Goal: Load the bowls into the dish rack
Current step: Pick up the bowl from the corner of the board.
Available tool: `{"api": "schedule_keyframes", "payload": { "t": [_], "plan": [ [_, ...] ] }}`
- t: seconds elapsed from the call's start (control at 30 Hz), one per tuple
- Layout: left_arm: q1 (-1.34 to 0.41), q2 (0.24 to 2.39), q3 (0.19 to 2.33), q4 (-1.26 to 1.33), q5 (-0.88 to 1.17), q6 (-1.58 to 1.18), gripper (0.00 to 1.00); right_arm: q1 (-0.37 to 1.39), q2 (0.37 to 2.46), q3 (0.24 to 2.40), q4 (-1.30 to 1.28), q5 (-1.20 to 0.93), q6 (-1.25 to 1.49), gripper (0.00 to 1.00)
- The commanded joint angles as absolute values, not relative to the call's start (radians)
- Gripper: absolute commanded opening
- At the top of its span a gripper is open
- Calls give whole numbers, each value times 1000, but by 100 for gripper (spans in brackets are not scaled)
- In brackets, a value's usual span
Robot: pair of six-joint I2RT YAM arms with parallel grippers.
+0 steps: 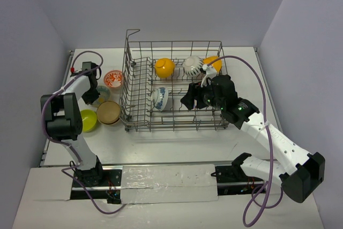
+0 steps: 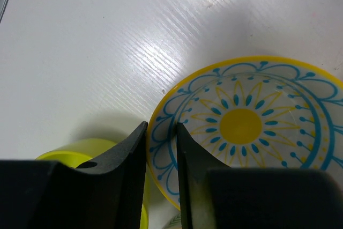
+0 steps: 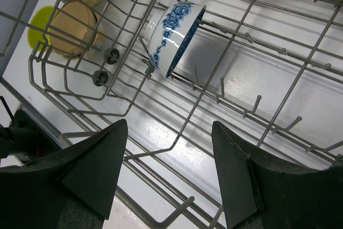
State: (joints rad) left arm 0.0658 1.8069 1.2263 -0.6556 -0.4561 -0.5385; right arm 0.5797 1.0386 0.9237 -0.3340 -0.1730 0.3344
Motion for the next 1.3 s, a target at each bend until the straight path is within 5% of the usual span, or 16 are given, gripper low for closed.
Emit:
{"api": "schedule_keyframes", "payload": {
  "t": [0.0,0.3,0.47,1.27],
  "plan": [
    [64,1766,1197,-670,-505,-541,16,575,1026,928,-288,-167,324,72],
    [64,1675,1178,-672,-520,-552,12,575,1008,928,-290,-173,327,72],
    [64,1658,1181,-683,-508,-551,0,575,1009,928,-287,-199,327,72],
    [63,1444,1259,-690,-503,-548,0,575,1065,950,-296,-219,310,72]
  ]
}}
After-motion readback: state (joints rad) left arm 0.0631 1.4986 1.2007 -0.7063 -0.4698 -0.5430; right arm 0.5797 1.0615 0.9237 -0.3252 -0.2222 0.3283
